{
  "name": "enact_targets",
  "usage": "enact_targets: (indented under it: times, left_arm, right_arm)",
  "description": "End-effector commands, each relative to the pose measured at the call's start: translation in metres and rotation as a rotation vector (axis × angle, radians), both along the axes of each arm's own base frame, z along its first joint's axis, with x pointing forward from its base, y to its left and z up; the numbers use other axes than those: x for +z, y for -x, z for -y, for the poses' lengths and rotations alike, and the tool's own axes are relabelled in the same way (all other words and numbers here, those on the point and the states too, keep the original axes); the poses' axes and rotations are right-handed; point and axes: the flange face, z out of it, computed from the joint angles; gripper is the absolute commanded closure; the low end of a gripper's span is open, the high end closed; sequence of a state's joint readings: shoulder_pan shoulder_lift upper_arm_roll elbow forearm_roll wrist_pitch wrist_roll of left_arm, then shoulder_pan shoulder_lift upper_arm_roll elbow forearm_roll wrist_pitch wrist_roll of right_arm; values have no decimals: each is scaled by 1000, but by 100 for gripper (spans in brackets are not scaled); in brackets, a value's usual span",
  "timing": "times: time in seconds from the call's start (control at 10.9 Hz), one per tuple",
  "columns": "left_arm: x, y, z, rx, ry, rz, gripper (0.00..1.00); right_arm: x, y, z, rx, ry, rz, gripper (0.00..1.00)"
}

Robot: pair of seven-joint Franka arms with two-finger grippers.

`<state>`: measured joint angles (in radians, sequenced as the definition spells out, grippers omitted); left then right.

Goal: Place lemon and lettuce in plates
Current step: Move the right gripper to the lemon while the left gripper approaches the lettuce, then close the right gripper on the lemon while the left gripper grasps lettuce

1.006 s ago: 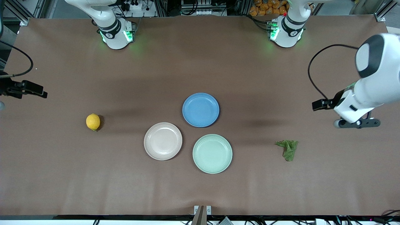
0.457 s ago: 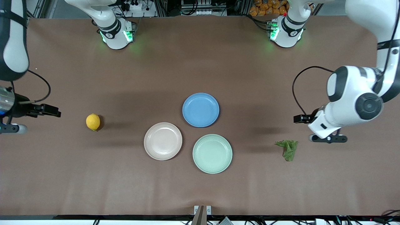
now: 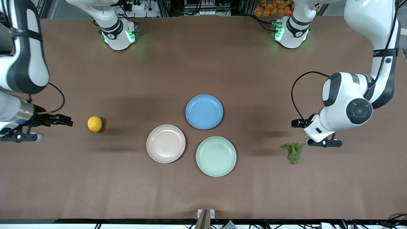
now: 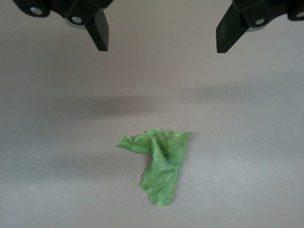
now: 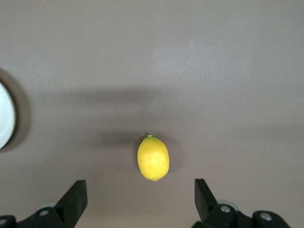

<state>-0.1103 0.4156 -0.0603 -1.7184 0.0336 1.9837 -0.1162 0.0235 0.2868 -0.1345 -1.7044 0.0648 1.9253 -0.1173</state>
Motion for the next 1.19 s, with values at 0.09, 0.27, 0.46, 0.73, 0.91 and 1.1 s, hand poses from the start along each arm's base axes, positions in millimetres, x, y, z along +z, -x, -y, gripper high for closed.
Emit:
enact_targets:
  times: [0.09,0.27,0.46,0.73,0.91,1.1]
  left_arm:
    - [-21,1,7,-12,-35,6,0]
    - [-35,-2,7,-16,-38,9,0]
    - [-53,-7,5,-14,-32,27,0]
    - [-62,-14,7,-17,-20,64,0]
    - [-82,-21,6,-31,-9,97,0]
    - [-98,-28,9,-37,3,146,0]
  right_arm:
    - [-75,31,0,-22,-3,34,0]
    - [-106,47,-3,-23,0,30,0]
    - [-128,60,-4,-24,3,31,0]
    - [-155,73,-6,-24,11,57,0]
    - [-174,73,-6,-25,19,61,0]
    - [-189,73,-6,-25,25,64,0]
